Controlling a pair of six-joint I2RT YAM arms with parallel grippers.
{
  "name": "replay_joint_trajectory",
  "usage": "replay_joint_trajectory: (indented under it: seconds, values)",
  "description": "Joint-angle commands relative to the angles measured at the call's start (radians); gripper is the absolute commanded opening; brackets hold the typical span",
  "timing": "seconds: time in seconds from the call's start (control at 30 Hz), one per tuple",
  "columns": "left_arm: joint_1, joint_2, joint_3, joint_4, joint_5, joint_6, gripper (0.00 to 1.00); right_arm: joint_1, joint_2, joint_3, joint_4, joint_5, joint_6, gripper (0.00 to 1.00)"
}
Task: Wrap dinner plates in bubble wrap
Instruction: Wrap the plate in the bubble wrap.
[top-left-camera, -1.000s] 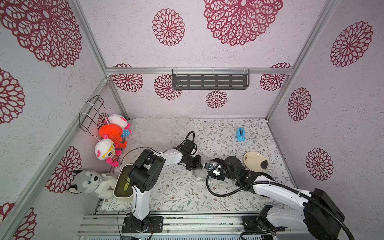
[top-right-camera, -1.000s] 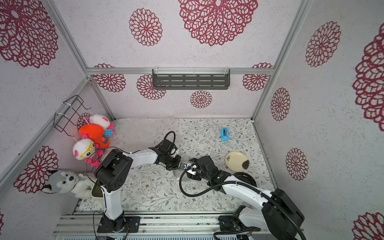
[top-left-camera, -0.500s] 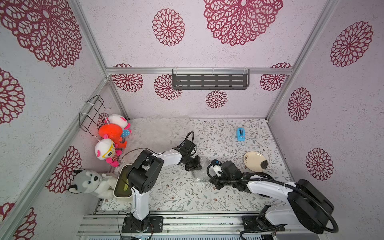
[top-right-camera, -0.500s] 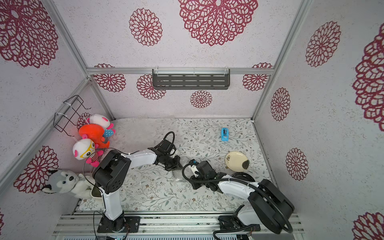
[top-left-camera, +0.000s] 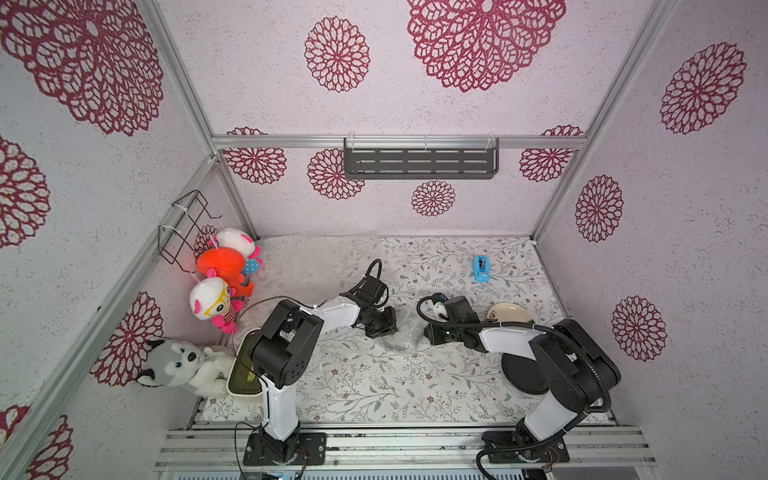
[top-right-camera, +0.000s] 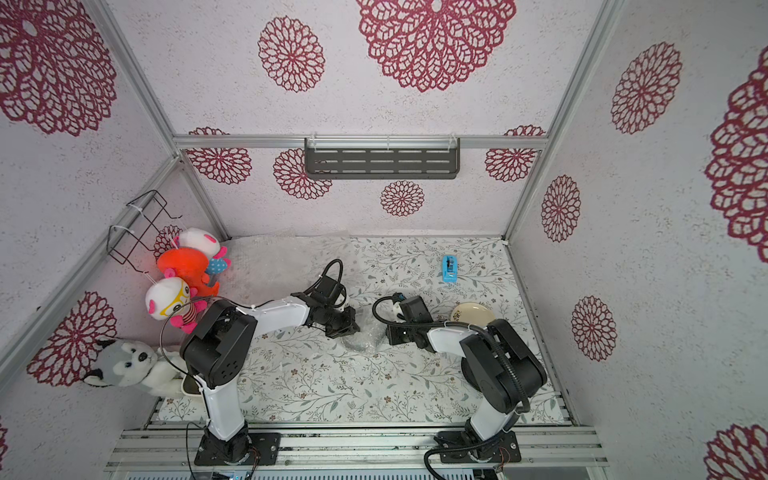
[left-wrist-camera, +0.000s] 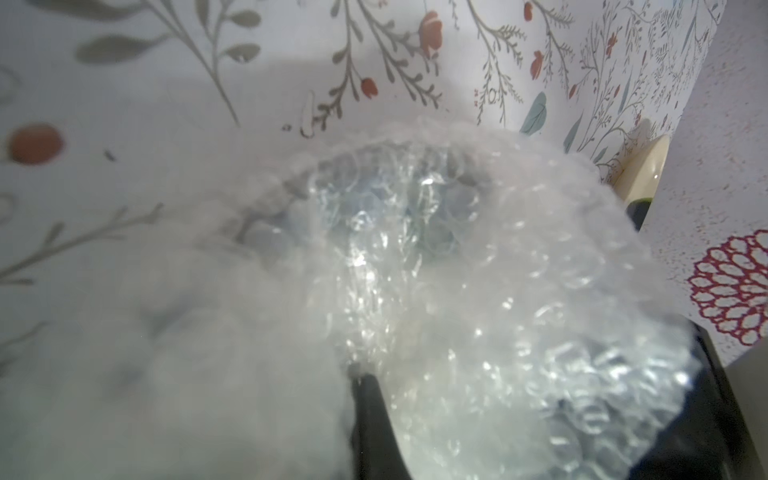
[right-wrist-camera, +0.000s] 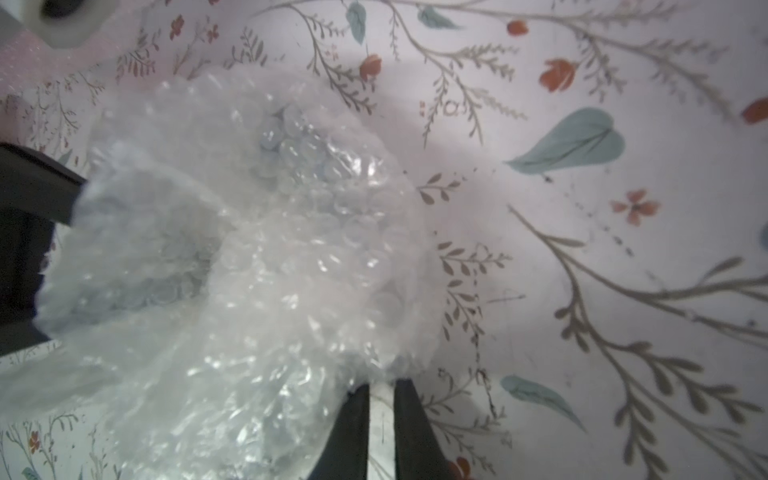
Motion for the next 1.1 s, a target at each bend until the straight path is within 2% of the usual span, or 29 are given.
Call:
replay_joint_trajectory:
  seconds: [0.0, 0.1, 0.17, 0.37, 0.5, 0.6, 0.73, 0.87, 0.97, 1.07]
  values:
    - [-0.005, 0.028, 0.024, -0.018, -0.018, -0.007, 0.04, 0.011, -0.116, 0.013, -0.017, 0.006, -0.019, 0.29]
    - [-0.006, 0.028, 0.037, -0.020, -0.016, -0.009, 0.04, 0.014, -0.189, 0.037, -0.083, -0.016, -0.002, 0.39]
    - [-0.006, 0.027, 0.037, -0.023, -0.015, -0.009, 0.05, 0.025, -0.191, 0.086, -0.126, -0.052, 0.001, 0.39]
    - [-0.011, 0.028, 0.031, -0.016, -0.013, -0.006, 0.06, 0.060, -0.077, 0.234, -0.135, -0.040, 0.054, 0.25]
    - [-0.025, 0.027, 0.026, -0.010, -0.012, 0.009, 0.07, 0.061, 0.057, 0.309, -0.113, -0.096, 0.110, 0.23]
    - [-0.034, 0.028, 0.024, -0.006, -0.007, 0.024, 0.07, 0.063, 0.125, 0.354, -0.206, -0.096, 0.110, 0.19]
    - [-0.038, -0.004, 0.011, 0.023, 0.026, 0.055, 0.15, 0.058, 0.129, 0.257, -0.282, -0.029, 0.145, 0.14]
    - [-0.053, -0.059, 0.014, 0.093, 0.067, 0.085, 0.32, 0.059, 0.132, 0.179, -0.209, -0.051, 0.242, 0.14]
    - [-0.080, -0.037, 0.073, 0.054, 0.078, 0.128, 0.33, 0.058, 0.137, 0.175, -0.178, -0.046, 0.282, 0.14]
    - [-0.122, 0.016, 0.106, -0.044, 0.079, 0.175, 0.25, 0.058, 0.129, 0.172, -0.177, -0.031, 0.296, 0.14]
